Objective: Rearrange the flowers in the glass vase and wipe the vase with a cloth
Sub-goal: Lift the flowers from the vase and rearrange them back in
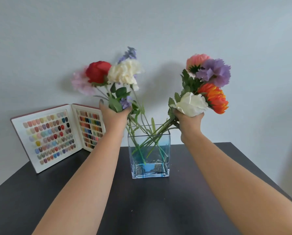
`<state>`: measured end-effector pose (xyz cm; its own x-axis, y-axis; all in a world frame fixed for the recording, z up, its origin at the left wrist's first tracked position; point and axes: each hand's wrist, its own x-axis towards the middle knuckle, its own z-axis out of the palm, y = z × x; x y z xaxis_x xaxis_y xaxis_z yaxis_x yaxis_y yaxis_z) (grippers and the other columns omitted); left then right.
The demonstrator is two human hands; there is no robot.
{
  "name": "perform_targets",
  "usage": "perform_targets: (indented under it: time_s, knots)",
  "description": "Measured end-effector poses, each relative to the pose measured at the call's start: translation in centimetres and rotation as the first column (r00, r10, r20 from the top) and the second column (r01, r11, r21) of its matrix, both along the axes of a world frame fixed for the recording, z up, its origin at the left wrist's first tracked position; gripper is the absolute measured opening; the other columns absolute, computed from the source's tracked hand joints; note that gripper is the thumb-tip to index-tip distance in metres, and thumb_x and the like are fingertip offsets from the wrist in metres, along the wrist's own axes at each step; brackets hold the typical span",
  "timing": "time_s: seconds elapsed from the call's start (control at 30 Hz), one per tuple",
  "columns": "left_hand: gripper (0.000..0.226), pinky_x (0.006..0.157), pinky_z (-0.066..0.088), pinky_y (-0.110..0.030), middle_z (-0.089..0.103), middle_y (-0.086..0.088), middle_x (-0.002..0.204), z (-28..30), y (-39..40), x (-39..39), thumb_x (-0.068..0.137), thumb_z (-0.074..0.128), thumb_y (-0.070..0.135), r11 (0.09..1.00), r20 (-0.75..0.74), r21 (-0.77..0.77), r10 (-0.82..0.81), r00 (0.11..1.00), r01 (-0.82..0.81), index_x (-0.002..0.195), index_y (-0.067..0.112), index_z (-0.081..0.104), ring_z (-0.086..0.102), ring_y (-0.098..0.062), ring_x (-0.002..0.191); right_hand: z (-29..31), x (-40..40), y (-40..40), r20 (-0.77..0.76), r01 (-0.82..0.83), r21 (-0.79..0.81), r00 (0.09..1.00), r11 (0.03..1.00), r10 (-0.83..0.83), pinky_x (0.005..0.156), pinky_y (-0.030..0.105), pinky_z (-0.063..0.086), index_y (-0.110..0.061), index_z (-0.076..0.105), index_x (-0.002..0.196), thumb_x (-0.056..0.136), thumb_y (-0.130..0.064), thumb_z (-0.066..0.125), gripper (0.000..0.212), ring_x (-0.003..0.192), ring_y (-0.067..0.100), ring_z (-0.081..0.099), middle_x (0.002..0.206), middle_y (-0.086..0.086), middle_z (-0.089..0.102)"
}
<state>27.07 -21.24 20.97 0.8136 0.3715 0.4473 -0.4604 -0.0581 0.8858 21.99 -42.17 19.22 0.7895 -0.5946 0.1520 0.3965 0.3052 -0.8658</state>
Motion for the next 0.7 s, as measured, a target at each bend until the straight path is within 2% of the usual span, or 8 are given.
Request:
perform_targets:
  time_s: [0.07,0.13,0.23,0.37,0.43,0.5,0.6,0.7]
  knots:
    - [0.073,0.080,0.050,-0.020,0.064,0.000,0.112,-0.9,0.3,-0.8,0.067,0.082,0.011,0.999,0.042,-0.031,-0.012,0.999,0.013,0.130,0.010,0.045,0.062,-0.014,0.099,-0.5,-0.4,0.1,-0.006,0.019,0.018,1.000,1.000,-0.019,0.077,0.042,0.059,-0.024,0.029,0.126,0.067,-0.008,0.082,0.081,0.095,0.020,0.065,0.115,0.003,0.057]
    - [0.054,0.076,0.052,-0.022,0.067,-0.002,0.107,-1.9,0.4,-1.6,0.070,0.080,0.011,0.999,0.066,-0.024,-0.039,0.997,0.040,0.118,0.012,0.054,0.064,-0.009,0.093,-0.9,-0.8,0.3,0.000,0.016,0.013,1.000,1.000,-0.016,0.075,0.038,0.058,-0.026,0.028,0.125,0.067,-0.007,0.082,0.082,0.090,0.015,0.063,0.113,-0.001,0.056]
    - [0.052,0.070,0.046,-0.012,0.066,0.009,0.103,-2.7,0.5,-2.3,0.071,0.080,0.016,0.997,0.061,-0.046,-0.063,0.996,0.066,0.115,0.022,0.054,0.062,0.006,0.087,-1.2,-0.9,0.5,0.018,0.001,0.001,1.000,1.000,-0.001,0.076,0.040,0.059,-0.025,0.029,0.128,0.064,-0.008,0.083,0.086,0.091,0.017,0.064,0.116,0.002,0.057]
    - [0.055,0.079,0.049,-0.025,0.068,0.007,0.106,-3.1,0.5,-2.6,0.070,0.081,0.023,0.993,0.008,0.028,-0.118,0.993,0.118,0.118,0.023,0.055,0.063,-0.007,0.094,-1.4,-0.9,0.8,-0.010,-0.010,-0.054,1.000,0.998,0.009,0.084,0.053,0.056,-0.025,0.029,0.132,0.063,-0.013,0.085,0.090,0.107,0.030,0.061,0.124,0.007,0.055]
    - [0.059,0.075,0.047,-0.021,0.067,0.007,0.107,-3.4,0.6,-2.8,0.069,0.081,0.026,0.992,-0.010,0.027,-0.121,0.993,0.121,0.121,0.023,0.053,0.063,-0.006,0.094,-1.6,-0.9,0.8,0.010,0.005,-0.058,1.000,0.998,-0.004,0.085,0.053,0.055,-0.023,0.031,0.133,0.060,-0.014,0.086,0.091,0.109,0.032,0.061,0.125,0.009,0.056]
    - [0.058,0.070,0.045,-0.016,0.067,0.007,0.105,-3.4,0.7,-3.1,0.068,0.081,0.024,0.991,0.009,-0.007,-0.135,0.991,0.135,0.119,0.024,0.053,0.063,-0.002,0.090,-1.7,-0.9,0.8,0.028,0.010,-0.066,1.000,0.998,-0.008,0.084,0.050,0.056,-0.020,0.034,0.134,0.059,-0.015,0.087,0.092,0.107,0.032,0.062,0.125,0.013,0.057]
    - [0.047,0.072,0.050,-0.019,0.070,0.005,0.100,-3.4,0.8,-3.2,0.067,0.080,0.017,0.983,0.053,-0.007,-0.182,0.982,0.182,0.108,0.026,0.059,0.066,-0.004,0.088,-1.6,-1.1,0.8,0.056,-0.001,-0.141,0.998,0.990,0.009,0.075,0.043,0.057,-0.018,0.036,0.132,0.060,-0.014,0.086,0.087,0.091,0.024,0.061,0.123,0.019,0.057]
    - [0.045,0.069,0.050,-0.017,0.070,0.005,0.098,-2.5,1.4,-2.7,0.070,0.080,0.011,0.974,0.042,0.079,-0.216,0.976,0.212,0.109,0.019,0.059,0.066,-0.002,0.085,-0.5,-1.3,0.5,0.055,-0.086,-0.209,0.994,0.974,0.099,0.071,0.048,0.058,-0.016,0.043,0.127,0.056,-0.015,0.085,0.083,0.084,0.024,0.061,0.114,0.024,0.059]
